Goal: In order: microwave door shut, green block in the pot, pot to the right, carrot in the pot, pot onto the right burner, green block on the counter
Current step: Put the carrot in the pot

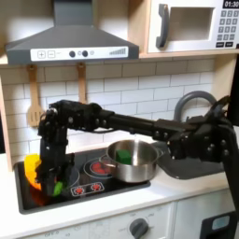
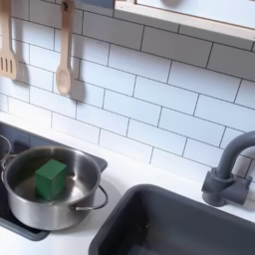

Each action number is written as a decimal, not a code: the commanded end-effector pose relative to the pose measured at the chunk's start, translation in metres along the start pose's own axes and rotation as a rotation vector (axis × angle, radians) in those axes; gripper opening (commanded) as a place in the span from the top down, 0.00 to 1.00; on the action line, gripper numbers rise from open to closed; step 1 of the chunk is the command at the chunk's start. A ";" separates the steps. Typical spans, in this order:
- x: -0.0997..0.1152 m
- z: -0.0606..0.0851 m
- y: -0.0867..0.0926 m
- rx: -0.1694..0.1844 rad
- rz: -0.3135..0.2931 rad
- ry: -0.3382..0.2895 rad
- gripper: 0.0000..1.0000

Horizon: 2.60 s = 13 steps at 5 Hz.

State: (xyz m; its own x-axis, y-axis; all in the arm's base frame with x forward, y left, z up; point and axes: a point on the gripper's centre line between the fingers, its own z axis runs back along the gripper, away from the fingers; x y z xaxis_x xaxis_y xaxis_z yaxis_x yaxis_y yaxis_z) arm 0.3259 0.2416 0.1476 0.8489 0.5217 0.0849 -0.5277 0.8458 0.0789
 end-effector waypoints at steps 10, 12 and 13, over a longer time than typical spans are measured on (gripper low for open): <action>-0.097 0.061 -0.144 -0.193 -0.620 0.044 0.00; -0.107 0.052 -0.144 -0.180 -0.641 0.091 0.00; -0.114 0.049 -0.144 -0.182 -0.637 0.106 0.00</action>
State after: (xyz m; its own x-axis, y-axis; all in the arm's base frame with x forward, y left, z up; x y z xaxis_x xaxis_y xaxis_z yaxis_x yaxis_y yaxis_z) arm 0.3024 0.0535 0.1774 0.9959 -0.0891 -0.0179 0.0873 0.9925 -0.0858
